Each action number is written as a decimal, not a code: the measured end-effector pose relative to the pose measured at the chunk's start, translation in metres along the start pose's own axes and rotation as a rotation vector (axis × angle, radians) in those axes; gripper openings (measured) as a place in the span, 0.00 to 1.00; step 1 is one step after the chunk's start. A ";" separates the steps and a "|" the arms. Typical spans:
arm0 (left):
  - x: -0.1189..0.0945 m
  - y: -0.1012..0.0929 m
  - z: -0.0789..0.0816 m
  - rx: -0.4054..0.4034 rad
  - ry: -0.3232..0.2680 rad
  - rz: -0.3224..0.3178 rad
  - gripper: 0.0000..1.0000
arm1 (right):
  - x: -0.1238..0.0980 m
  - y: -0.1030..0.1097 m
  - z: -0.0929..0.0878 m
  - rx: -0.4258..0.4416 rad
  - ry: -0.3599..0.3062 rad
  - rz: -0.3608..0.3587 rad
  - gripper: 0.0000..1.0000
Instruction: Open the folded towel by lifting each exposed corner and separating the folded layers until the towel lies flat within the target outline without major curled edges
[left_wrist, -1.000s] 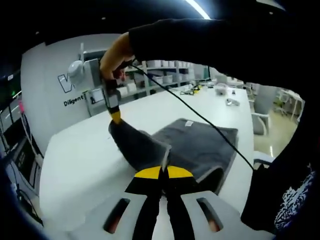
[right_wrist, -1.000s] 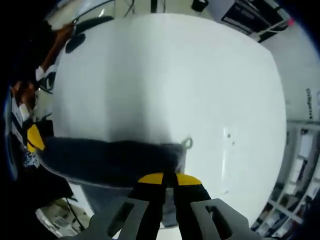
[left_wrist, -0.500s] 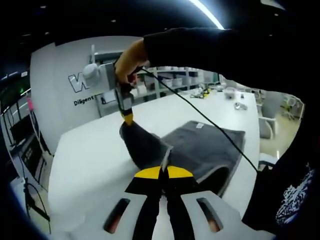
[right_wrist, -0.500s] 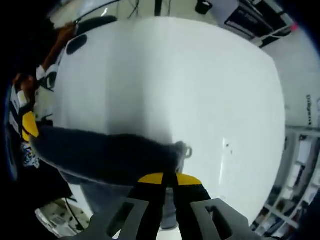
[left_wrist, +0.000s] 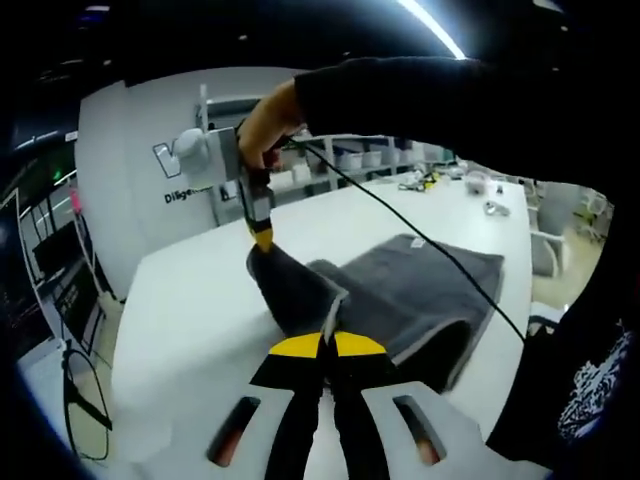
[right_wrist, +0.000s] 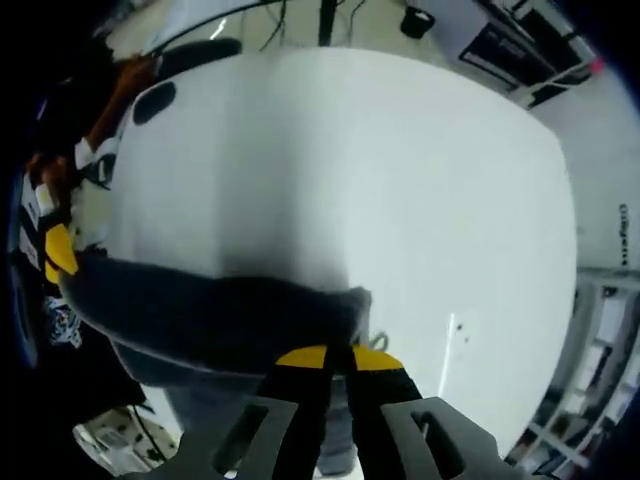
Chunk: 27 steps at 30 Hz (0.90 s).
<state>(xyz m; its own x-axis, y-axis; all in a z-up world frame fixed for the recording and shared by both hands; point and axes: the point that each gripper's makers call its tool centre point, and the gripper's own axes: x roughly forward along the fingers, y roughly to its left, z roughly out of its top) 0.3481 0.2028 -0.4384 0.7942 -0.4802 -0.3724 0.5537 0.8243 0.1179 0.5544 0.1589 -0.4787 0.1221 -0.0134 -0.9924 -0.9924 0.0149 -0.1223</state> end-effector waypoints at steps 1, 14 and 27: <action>-0.001 0.002 0.000 -0.002 0.000 0.005 0.01 | 0.000 0.001 0.001 -0.001 -0.001 0.001 0.02; -0.015 0.015 -0.009 -0.017 0.019 0.057 0.01 | 0.003 0.010 0.027 -0.037 -0.036 -0.012 0.02; -0.029 0.033 -0.018 -0.034 0.027 0.108 0.01 | 0.006 0.013 0.049 -0.067 -0.061 -0.028 0.02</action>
<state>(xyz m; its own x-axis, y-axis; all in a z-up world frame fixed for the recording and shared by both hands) 0.3387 0.2488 -0.4402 0.8417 -0.3799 -0.3837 0.4558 0.8809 0.1278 0.5428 0.2081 -0.4869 0.1485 0.0479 -0.9878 -0.9872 -0.0515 -0.1509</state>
